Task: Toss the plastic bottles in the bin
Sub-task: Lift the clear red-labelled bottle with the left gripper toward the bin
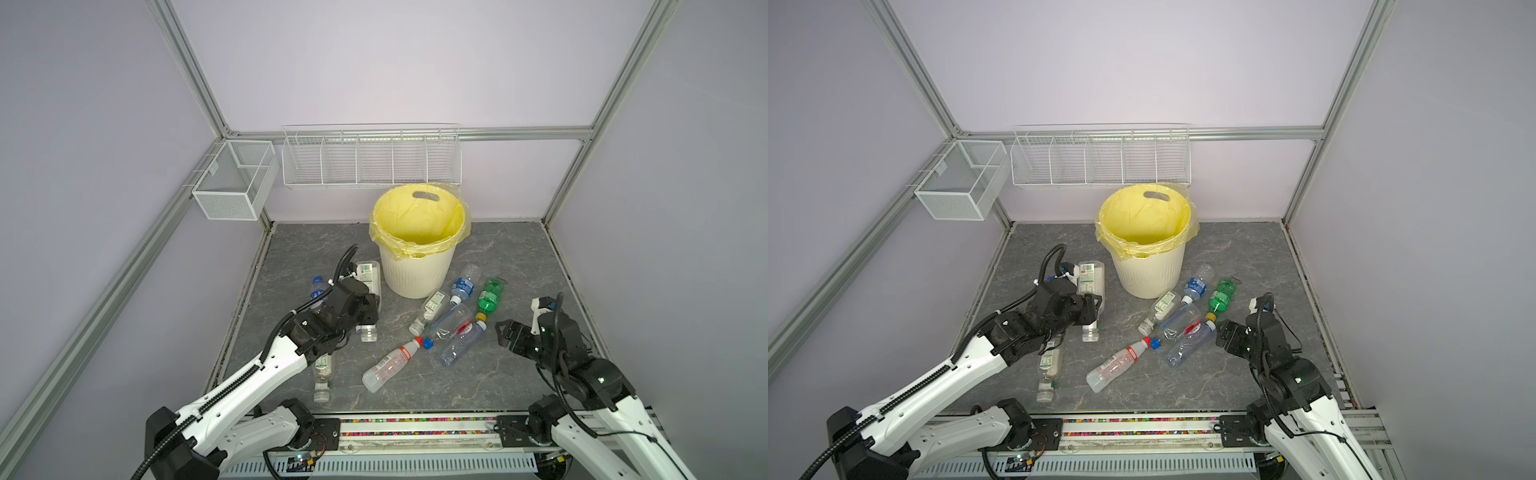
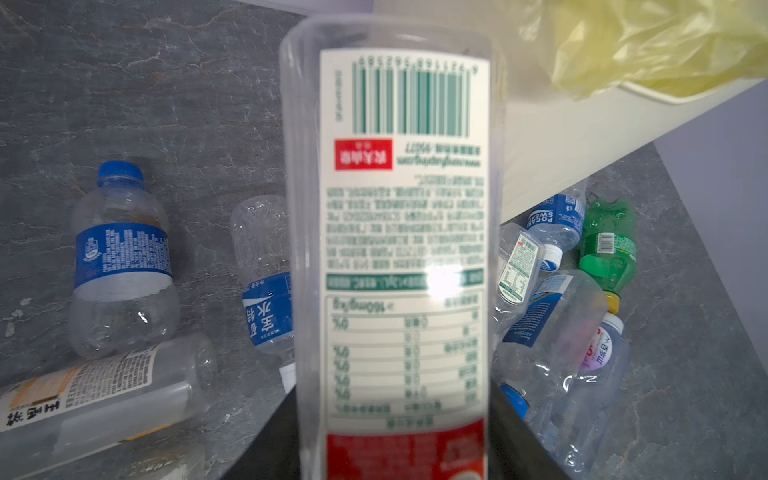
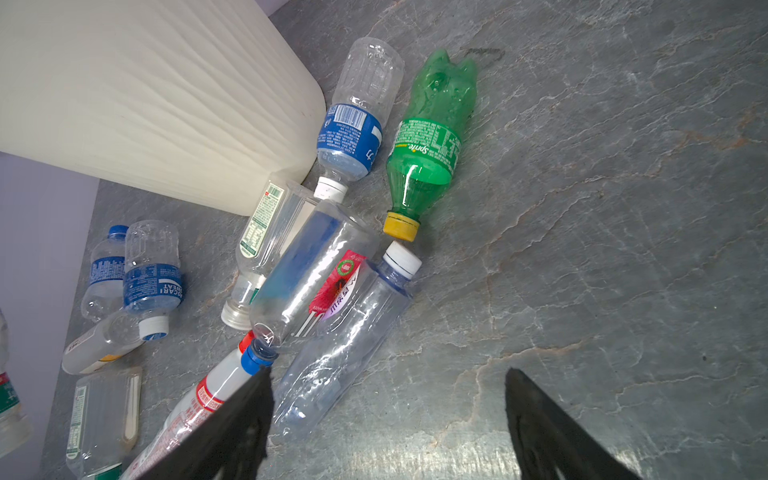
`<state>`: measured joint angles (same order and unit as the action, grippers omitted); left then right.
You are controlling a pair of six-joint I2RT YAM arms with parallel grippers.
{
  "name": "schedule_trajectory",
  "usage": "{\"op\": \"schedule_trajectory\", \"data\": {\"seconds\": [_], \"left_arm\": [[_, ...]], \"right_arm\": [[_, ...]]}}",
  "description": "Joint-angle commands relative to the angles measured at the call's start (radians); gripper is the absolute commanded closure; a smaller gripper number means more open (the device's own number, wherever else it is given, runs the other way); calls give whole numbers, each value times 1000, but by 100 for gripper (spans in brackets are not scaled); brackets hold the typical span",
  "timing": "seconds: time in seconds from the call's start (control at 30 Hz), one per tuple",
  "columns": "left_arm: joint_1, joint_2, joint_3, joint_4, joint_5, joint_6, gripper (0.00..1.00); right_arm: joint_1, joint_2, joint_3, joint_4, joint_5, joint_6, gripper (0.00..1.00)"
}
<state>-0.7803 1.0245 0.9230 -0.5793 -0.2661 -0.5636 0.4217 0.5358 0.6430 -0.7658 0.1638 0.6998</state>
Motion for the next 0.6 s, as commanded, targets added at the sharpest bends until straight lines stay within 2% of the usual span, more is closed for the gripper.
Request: {"op": "schedule_trajectory", "data": {"seconds": [0.0, 0.2, 0.57], "left_arm": [[-4, -28, 51, -23, -22, 9, 46], [-4, -36, 134, -68, -29, 49, 46], [-3, -9, 277, -29, 16, 75, 47]], "right_arm": [[1, 7, -6, 13, -4, 10, 12], [2, 7, 5, 5, 20, 1, 12], [3, 68, 2, 57, -10, 26, 12]]}}
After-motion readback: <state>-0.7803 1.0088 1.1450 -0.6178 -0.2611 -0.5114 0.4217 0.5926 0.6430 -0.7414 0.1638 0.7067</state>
